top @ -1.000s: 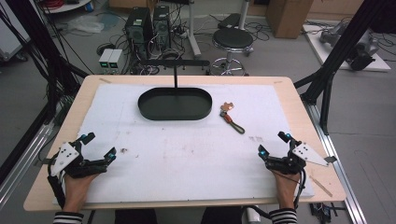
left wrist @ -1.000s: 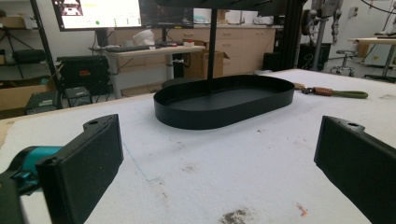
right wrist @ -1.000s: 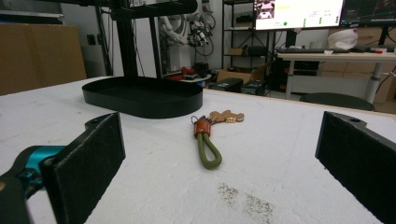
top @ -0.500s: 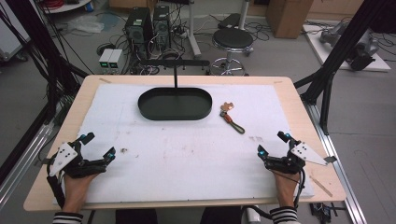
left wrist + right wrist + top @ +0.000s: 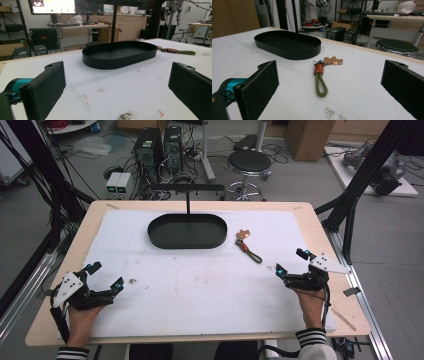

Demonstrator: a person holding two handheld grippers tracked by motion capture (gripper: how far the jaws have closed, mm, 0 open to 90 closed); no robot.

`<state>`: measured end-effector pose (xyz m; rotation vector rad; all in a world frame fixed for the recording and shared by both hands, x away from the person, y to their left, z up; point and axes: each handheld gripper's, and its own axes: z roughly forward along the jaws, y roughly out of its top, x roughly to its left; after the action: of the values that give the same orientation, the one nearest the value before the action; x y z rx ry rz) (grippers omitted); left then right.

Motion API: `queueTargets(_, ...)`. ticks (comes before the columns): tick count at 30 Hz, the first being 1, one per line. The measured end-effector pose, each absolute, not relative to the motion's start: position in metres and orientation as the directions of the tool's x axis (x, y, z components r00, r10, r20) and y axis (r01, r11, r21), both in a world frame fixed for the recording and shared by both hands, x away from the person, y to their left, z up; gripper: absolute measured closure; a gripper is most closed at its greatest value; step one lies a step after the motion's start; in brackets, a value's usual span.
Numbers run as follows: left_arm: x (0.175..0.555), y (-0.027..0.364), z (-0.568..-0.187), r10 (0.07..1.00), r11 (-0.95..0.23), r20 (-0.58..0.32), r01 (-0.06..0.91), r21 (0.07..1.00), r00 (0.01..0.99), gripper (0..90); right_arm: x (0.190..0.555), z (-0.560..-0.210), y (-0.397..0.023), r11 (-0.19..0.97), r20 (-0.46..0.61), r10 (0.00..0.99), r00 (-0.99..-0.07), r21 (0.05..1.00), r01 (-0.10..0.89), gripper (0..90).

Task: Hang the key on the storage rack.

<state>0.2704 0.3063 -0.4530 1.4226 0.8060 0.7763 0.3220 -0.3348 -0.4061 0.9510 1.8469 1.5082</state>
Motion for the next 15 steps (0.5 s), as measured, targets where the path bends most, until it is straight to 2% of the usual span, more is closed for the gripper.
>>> queueTargets(7,0.271,0.306,-0.453,0.85,0.008,-0.018,0.022,1.0,0.527,1.7,0.348,-0.377,-0.325,0.206,-0.023,0.773,-0.633,0.954,0.216,0.4)
queueTargets(15,0.271,0.306,-0.453,0.849,0.008,-0.019,0.024,1.0,0.527,1.7,0.378,-0.358,-0.307,0.324,-0.046,0.715,-0.698,0.906,0.273,0.5)
